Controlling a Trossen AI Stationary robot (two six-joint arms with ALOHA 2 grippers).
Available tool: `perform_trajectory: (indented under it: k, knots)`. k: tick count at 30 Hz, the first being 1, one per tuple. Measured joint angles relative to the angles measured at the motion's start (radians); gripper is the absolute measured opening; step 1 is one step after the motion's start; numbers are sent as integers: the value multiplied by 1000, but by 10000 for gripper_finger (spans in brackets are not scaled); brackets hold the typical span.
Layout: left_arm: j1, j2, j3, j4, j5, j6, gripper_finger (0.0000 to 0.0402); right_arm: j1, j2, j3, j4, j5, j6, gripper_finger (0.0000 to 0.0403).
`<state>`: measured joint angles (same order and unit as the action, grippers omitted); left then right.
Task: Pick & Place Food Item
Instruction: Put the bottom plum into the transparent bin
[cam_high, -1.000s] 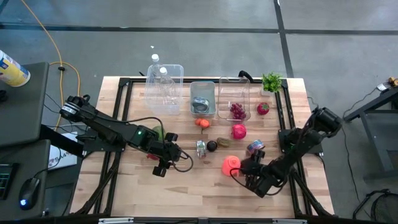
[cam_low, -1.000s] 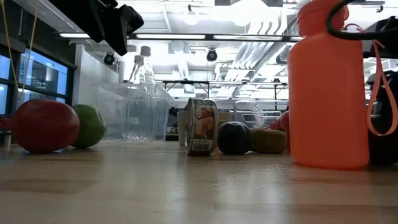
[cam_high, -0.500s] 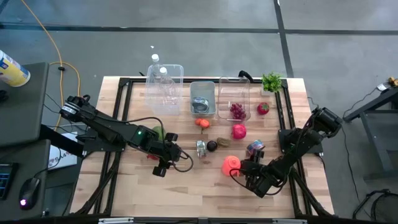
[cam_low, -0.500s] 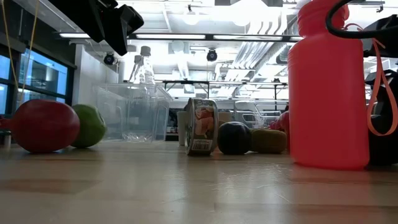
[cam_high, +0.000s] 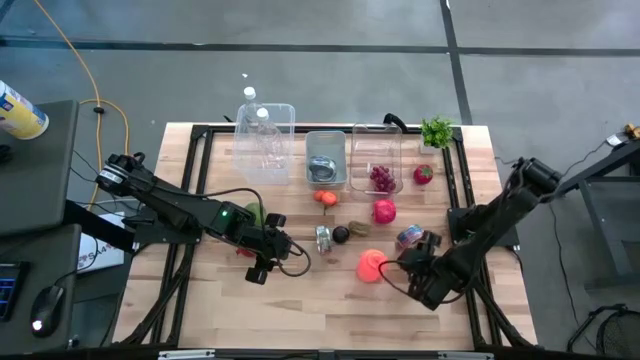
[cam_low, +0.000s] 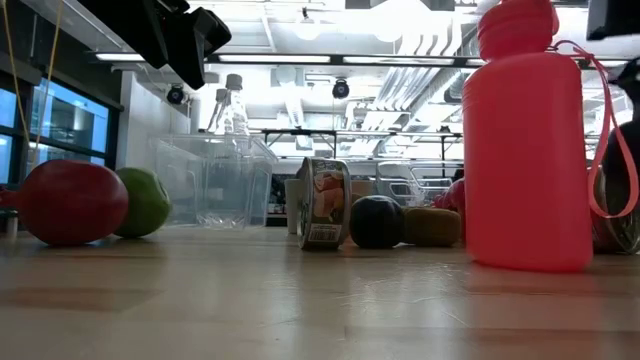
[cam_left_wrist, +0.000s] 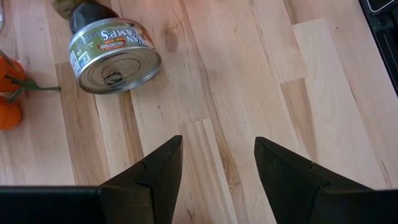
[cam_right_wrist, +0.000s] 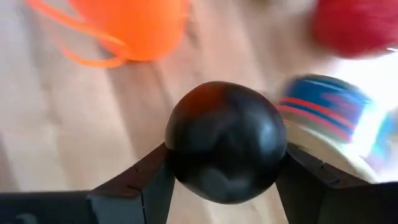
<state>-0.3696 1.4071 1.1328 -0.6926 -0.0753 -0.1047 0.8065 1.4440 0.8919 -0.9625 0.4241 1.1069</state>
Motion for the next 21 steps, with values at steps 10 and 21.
perform_trajectory:
  k: [10,21]
  knots:
    - [0,0,0,-1,0,0,191,-31,-182,18,-241,340,23,214]
    - [9,-165,21,-116,-1,20,191,-265,-302,18,-57,731,-314,221]
